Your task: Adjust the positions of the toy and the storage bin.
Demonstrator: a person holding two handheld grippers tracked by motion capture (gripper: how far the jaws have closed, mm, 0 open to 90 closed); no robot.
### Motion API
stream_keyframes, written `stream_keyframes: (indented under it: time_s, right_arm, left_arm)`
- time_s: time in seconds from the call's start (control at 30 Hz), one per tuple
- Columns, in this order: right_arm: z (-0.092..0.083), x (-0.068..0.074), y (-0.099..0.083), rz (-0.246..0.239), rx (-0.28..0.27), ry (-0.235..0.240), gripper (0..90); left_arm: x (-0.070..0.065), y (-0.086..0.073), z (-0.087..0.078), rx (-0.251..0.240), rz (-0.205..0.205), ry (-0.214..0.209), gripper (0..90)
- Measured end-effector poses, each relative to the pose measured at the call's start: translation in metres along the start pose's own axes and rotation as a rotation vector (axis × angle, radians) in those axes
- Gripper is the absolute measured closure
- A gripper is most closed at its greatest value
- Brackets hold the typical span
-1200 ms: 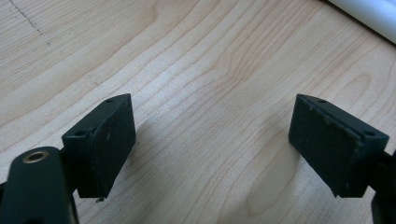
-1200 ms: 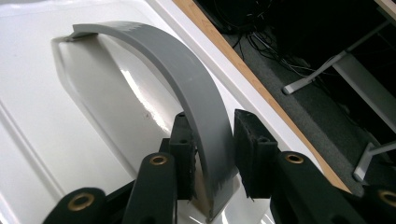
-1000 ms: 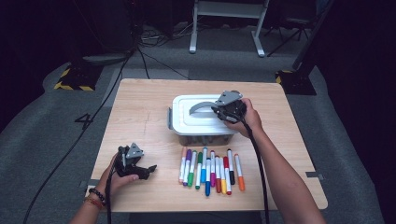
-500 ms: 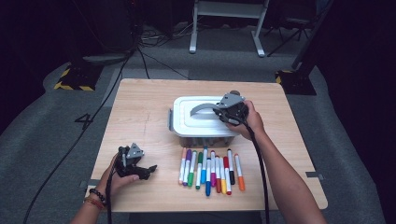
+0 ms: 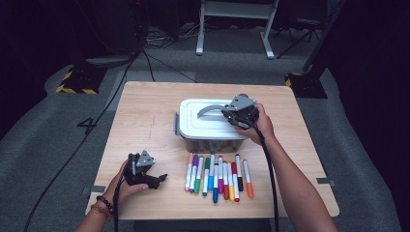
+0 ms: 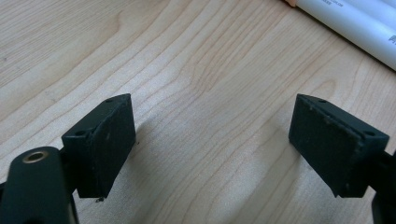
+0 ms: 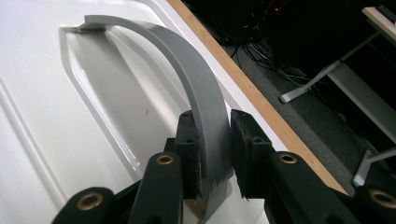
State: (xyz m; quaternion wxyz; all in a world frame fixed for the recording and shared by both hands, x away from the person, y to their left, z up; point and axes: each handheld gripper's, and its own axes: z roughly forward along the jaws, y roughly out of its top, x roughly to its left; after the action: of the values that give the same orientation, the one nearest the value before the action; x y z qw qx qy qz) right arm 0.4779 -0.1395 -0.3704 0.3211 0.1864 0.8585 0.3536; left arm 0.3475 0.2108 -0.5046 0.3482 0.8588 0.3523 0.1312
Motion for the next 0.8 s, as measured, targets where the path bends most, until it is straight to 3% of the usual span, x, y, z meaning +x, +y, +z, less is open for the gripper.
stream_keyframes:
  time_s: [0.4,0.8]
  right_arm:
    - [-0.008,-0.008,0.0,0.001,-0.01,-0.073,79.1]
    - [-0.027,-0.021,-0.002,0.009,-0.019,-0.122,79.9]
  left_arm:
    - [0.0,0.0,0.0,0.0,0.0,0.001,15.2]
    - [0.0,0.0,0.0,0.0,0.0,0.0,15.1]
